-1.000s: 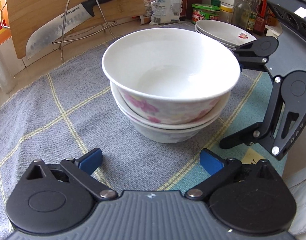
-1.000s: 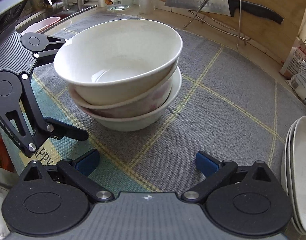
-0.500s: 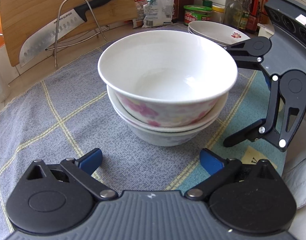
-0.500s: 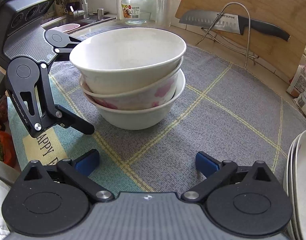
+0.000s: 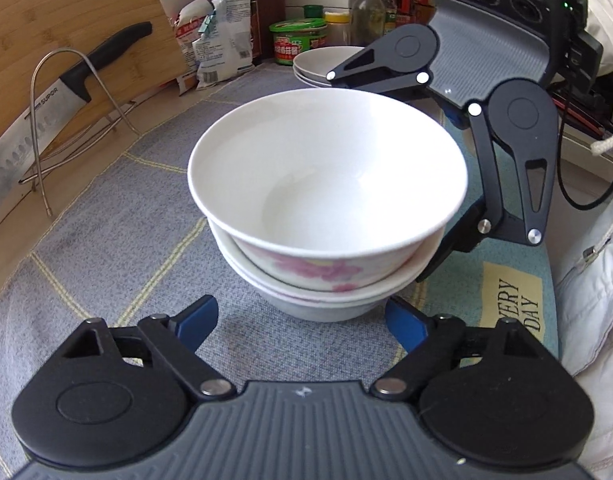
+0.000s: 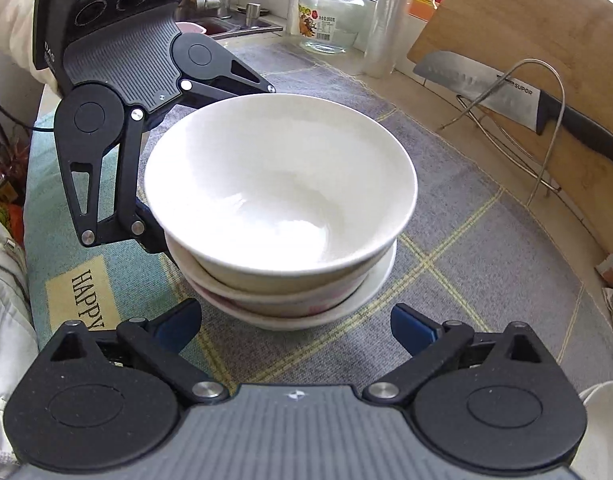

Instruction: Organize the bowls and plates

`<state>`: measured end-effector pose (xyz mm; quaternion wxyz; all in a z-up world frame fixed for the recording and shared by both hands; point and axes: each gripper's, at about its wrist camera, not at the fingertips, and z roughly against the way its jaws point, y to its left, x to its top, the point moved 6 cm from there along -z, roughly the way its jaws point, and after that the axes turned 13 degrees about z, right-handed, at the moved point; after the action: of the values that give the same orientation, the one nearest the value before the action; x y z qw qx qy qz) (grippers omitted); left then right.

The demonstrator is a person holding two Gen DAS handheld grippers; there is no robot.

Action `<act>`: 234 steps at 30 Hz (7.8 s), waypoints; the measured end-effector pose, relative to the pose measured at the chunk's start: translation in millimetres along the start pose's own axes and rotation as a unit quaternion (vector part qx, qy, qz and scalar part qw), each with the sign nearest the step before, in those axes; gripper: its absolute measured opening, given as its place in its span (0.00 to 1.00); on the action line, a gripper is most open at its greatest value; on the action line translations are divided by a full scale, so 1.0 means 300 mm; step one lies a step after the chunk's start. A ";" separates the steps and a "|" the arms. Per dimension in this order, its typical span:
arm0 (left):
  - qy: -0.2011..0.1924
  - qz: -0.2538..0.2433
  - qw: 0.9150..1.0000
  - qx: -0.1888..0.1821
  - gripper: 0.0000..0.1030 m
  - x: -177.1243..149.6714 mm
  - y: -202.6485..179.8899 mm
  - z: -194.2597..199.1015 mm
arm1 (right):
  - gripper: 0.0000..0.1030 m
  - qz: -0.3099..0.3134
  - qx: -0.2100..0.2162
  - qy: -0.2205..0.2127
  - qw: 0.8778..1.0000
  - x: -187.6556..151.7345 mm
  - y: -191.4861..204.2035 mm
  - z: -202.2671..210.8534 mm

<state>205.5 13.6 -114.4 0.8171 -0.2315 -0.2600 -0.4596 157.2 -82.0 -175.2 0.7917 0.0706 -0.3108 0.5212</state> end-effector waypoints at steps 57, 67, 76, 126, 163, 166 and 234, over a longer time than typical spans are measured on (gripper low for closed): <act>0.023 -0.024 0.999 -0.025 0.77 0.131 -0.130 -0.035 | 0.85 0.039 0.047 0.004 0.998 -0.015 -0.045 0.138; 0.014 -0.024 0.999 -0.022 0.77 0.264 -0.268 -0.122 | 0.85 0.051 0.038 0.000 0.998 -0.149 -0.120 0.272; 0.003 -0.045 0.999 -0.025 0.77 0.416 -0.343 -0.246 | 0.85 0.046 0.017 0.004 0.999 -0.304 -0.240 0.383; 0.005 -0.102 0.994 -0.021 0.86 0.666 -0.427 -0.637 | 1.00 -0.015 -0.032 0.019 0.999 -0.670 -0.504 0.424; -0.111 0.209 0.957 0.168 0.99 0.465 -0.422 -0.037 | 1.00 -0.486 -0.335 0.080 0.804 -0.523 -0.089 0.729; -0.116 0.205 0.955 0.180 0.99 0.463 -0.425 -0.008 | 1.00 -0.498 -0.343 0.068 0.794 -0.508 -0.067 0.750; -0.113 0.212 0.948 0.208 0.99 0.488 -0.429 0.021 | 1.00 -0.495 -0.363 0.035 0.789 -0.459 -0.048 0.803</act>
<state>156.9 -135.4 1.7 0.8910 -0.1565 -0.3854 -0.1820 32.6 -301.0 -58.1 0.9189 -0.0963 -0.3716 -0.0907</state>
